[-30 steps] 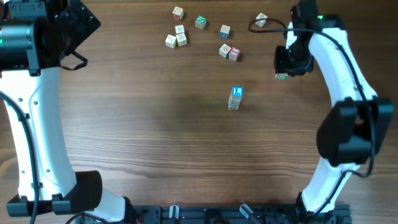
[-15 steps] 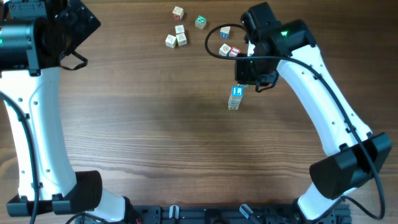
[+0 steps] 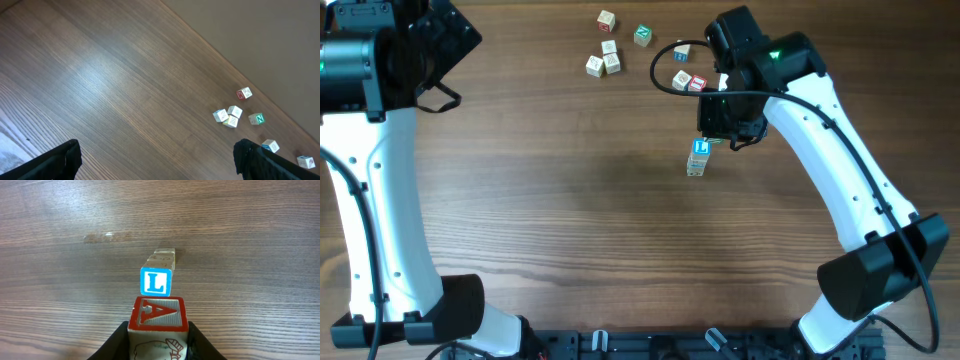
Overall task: Form a tower
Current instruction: 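Carry the A block with the right gripper over the tower top, then lower the A block onto the L block atop the tower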
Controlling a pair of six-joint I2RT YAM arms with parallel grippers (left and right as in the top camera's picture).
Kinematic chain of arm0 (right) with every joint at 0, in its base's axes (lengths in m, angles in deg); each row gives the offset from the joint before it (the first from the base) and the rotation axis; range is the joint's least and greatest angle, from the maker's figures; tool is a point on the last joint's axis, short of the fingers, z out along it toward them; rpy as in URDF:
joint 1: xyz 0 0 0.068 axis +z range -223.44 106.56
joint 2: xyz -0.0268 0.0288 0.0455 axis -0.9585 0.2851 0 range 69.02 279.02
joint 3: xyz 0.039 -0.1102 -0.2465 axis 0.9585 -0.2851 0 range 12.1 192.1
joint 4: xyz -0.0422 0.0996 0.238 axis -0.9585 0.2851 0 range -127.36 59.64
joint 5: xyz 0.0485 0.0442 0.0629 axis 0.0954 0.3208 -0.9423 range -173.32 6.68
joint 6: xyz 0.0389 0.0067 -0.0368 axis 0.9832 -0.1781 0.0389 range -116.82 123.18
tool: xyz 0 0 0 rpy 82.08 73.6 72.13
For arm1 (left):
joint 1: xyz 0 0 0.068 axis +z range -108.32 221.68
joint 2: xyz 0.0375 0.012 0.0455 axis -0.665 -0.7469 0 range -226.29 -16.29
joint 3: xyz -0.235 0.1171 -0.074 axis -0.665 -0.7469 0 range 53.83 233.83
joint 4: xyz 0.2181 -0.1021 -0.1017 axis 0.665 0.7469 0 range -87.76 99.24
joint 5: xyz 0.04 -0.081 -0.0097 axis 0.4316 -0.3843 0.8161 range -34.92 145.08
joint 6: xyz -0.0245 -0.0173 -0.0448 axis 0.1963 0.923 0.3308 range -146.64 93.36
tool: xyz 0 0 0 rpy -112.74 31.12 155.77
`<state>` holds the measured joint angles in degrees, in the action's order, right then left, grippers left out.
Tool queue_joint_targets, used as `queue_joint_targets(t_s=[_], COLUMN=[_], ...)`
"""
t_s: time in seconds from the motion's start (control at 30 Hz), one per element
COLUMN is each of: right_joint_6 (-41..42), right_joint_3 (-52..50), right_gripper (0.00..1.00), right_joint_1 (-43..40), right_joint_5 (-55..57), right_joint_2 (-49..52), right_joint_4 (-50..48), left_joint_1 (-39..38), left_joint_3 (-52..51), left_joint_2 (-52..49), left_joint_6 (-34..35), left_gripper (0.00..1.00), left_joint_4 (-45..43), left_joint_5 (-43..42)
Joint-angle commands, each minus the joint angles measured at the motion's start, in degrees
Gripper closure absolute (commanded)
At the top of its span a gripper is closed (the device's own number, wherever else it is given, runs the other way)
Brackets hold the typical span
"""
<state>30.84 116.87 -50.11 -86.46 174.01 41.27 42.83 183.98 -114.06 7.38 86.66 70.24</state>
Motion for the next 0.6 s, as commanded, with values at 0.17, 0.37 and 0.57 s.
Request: queue_joint_targets(t_s=[0.17, 0.37, 0.57], right_joint_6=[0.63, 0.5, 0.74], right_joint_3=[0.66, 0.66, 0.66], right_gripper=[0.77, 0.77, 0.78], right_joint_1=[0.31, 0.63, 0.83], right_joint_5=[0.07, -0.79, -1.25], right_joint_2=[0.15, 2.4, 5.46], right_joint_4=[0.31, -0.7, -1.2], left_joint_1=[0.26, 0.26, 0.26], left_joint_3=[0.57, 0.57, 0.59], left_joint_2=[1.03, 1.03, 1.03], left_joint_6=[0.79, 0.79, 0.79], left_gripper=[0.0, 0.0, 0.0], left_joint_4=[-0.11, -0.09, -0.11], left_joint_5=[0.94, 0.94, 0.94])
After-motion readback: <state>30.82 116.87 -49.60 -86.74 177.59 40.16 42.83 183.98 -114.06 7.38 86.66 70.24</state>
